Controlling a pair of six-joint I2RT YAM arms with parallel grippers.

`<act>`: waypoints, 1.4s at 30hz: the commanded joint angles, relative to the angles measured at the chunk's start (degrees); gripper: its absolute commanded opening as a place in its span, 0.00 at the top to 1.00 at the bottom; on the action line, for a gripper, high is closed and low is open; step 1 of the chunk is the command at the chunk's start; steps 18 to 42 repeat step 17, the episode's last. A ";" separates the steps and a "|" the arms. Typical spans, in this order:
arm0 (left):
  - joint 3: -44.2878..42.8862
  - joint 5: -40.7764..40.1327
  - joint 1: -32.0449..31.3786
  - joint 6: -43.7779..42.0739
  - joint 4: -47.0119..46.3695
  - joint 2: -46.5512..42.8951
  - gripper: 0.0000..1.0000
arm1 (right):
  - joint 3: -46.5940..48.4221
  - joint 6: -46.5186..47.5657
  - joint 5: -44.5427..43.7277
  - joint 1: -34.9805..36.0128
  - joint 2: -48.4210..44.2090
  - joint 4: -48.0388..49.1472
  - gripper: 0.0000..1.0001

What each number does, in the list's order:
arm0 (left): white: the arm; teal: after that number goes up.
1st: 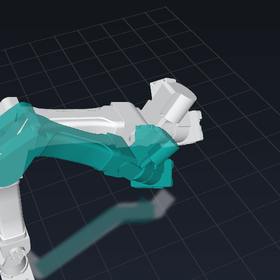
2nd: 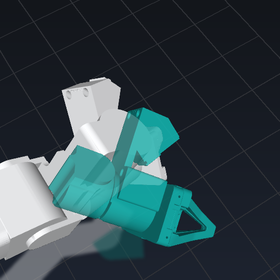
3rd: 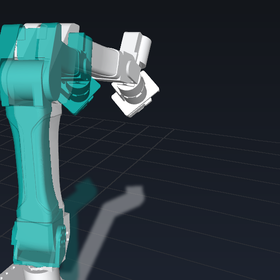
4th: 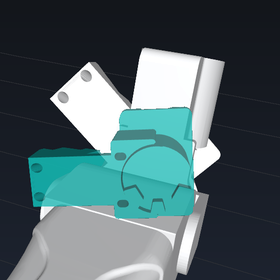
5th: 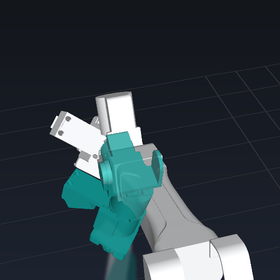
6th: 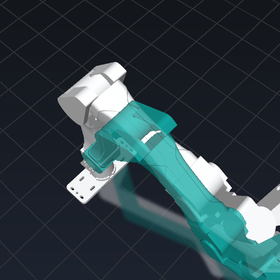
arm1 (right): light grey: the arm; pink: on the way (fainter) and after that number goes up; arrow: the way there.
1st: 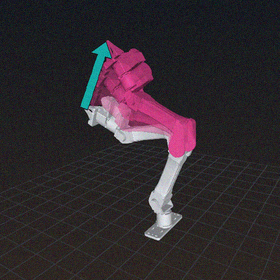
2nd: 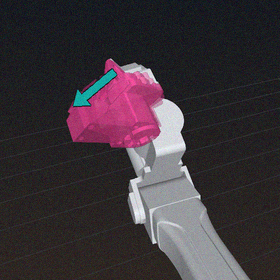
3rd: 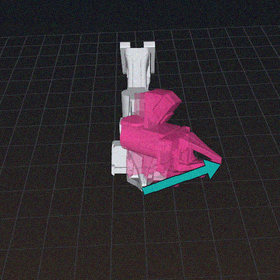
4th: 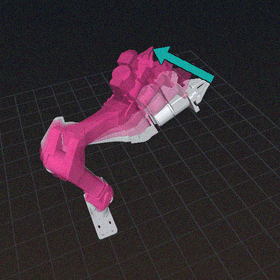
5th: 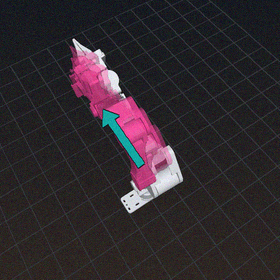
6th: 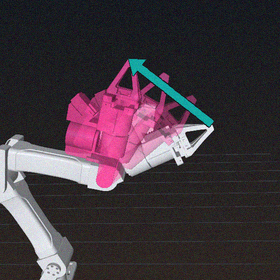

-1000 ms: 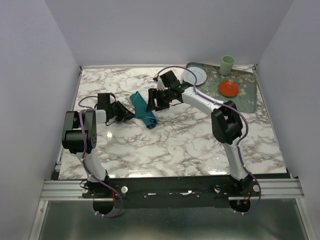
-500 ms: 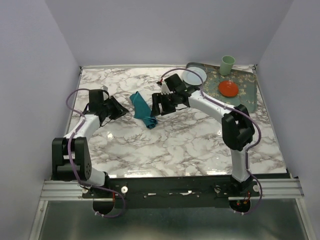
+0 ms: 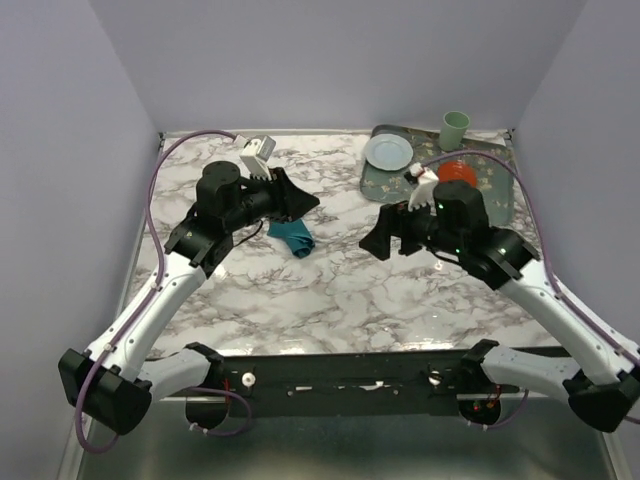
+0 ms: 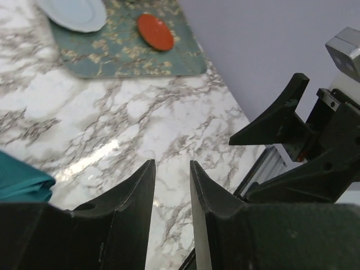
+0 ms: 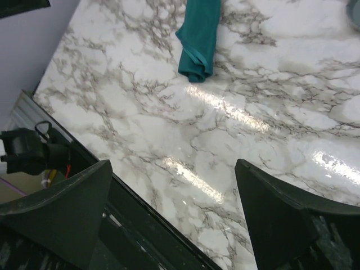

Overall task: Fold the napkin, place the utensils inside, and roll it up
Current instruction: Roll the napkin with the utensil

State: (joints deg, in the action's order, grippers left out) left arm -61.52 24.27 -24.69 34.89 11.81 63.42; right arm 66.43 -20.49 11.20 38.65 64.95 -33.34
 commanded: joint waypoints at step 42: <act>-5.19 -3.00 -5.11 -1.85 -8.74 -3.92 0.48 | -7.64 -0.16 -17.35 0.10 -27.50 0.82 0.00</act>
